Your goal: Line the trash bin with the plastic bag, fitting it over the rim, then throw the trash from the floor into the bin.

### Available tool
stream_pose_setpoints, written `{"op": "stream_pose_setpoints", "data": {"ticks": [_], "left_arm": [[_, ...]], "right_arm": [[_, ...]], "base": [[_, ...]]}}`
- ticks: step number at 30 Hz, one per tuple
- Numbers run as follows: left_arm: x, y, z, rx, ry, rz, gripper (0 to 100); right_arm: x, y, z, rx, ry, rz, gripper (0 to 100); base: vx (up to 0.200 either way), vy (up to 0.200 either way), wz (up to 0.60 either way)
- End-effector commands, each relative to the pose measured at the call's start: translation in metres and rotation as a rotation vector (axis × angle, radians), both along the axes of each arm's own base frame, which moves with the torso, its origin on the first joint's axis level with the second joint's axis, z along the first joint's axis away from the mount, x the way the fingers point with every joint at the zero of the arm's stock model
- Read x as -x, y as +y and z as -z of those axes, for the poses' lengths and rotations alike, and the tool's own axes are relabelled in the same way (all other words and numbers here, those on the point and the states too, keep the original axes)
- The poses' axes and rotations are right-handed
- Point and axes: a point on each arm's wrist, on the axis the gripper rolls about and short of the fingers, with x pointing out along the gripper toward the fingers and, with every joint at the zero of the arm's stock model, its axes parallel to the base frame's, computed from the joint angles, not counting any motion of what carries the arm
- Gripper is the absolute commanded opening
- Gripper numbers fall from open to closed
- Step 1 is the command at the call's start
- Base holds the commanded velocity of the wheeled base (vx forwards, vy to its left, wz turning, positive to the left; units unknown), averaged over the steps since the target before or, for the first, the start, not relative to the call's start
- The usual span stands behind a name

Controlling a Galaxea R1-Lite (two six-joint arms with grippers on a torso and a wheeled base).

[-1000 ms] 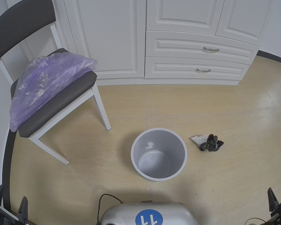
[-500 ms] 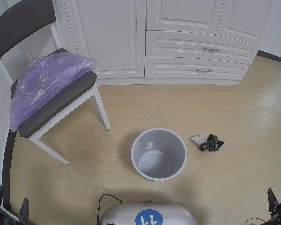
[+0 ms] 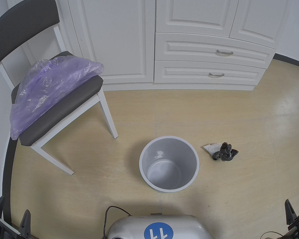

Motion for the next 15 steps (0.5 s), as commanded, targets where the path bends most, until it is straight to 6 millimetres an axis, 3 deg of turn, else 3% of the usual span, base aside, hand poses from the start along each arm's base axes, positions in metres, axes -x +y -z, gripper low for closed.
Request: {"op": "stream_pose_setpoints", "data": {"ticks": [1,15], "left_arm": [[-0.0001,0.0000,0.0052,-0.003,0.001,0.000,100],[0.0000,0.0001,0.0050,0.010,0.001,-0.007,100]], "right_arm": [[-0.0001,0.0000,0.0052,0.001,0.001,0.001,100],[-0.0001,0.0002,0.0049,0.005,-0.002,-0.007,100]], "base": [[0.000,0.000,0.00],[0.000,0.000,0.00]]}}
